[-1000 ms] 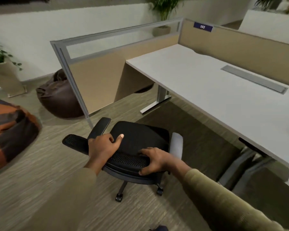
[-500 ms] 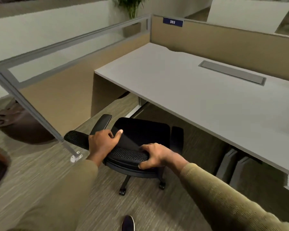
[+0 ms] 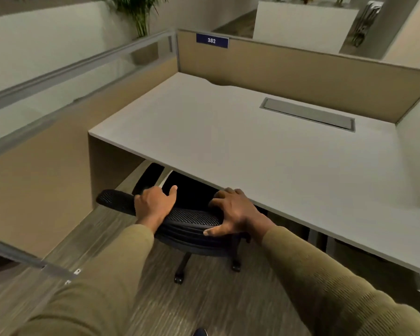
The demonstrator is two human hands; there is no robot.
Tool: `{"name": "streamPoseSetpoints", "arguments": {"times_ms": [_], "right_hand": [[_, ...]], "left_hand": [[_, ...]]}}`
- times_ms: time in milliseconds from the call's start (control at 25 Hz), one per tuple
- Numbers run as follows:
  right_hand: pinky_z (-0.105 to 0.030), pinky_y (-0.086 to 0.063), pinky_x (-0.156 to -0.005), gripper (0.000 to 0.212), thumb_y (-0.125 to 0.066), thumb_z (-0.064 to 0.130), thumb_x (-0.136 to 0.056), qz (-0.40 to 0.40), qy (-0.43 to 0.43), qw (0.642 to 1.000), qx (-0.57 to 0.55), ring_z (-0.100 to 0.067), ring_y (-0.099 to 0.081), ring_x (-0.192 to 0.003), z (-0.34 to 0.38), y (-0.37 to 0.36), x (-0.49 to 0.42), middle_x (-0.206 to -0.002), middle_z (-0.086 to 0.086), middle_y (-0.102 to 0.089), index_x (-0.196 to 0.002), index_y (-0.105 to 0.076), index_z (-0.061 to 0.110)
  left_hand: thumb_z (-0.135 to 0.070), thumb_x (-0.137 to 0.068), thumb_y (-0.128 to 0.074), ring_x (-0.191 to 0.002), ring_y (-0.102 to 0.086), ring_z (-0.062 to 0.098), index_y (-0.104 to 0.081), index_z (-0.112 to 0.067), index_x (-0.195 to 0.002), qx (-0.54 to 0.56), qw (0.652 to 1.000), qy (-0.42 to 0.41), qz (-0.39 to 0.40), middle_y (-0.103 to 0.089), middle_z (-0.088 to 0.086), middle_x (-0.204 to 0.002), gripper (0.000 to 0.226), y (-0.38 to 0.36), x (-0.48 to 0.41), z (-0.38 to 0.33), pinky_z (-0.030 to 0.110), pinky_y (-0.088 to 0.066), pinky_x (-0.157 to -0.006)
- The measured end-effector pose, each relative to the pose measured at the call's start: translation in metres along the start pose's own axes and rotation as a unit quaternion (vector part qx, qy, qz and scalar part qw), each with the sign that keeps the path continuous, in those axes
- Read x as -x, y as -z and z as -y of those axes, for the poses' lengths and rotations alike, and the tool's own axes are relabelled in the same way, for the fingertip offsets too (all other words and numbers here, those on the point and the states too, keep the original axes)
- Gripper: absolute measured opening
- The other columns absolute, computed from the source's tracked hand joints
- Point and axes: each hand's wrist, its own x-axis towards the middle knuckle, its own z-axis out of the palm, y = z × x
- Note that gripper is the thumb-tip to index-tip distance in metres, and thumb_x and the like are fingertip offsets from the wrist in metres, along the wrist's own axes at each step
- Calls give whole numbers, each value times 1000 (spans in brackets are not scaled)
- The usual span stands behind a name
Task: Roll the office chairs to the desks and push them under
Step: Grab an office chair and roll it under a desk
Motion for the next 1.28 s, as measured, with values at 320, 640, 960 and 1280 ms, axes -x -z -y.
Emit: {"name": "streamPoseSetpoints", "arguments": {"times_ms": [320, 640, 960, 1280], "right_hand": [[-50, -23, -115, 102, -49, 96, -59, -22, -22, 999, 33, -25, -41, -133, -43, 15, -67, -138, -4, -54, -135, -58, 28], [-57, -12, -120, 100, -56, 91, -63, -21, -10, 1000, 14, -27, -34, -140, -28, 10, -122, -145, -6, -49, -140, -52, 28], [-59, -8, -120, 104, -52, 92, -63, 4, -17, 1000, 11, -29, -32, -142, -32, 6, -121, -146, -7, -48, -144, -48, 26], [-55, -13, -120, 103, -52, 88, -73, -24, -125, 992, -17, -30, -34, -140, -17, 11, -74, -148, -12, -45, -149, -41, 20]], "left_hand": [[-64, -97, -40, -95, -65, 37, -72, -5, -86, -5, 999, -31, 21, -72, 15, -98, 68, -17, -94, -26, 45, -44, -94], [-60, -99, -44, -88, -60, 35, -70, -4, -78, 4, 999, -32, 15, -71, 17, -92, 65, -8, -145, -5, 41, -41, -86], [-59, -99, -45, -96, -62, 37, -72, -4, -81, -5, 999, -46, 21, -72, 17, -95, 63, -11, -144, -9, 42, -41, -89], [-66, -98, -36, -98, -62, 33, -72, -9, -92, -52, 991, -104, 69, -72, 13, -102, 68, -14, -128, -30, 47, -41, -100]]}}
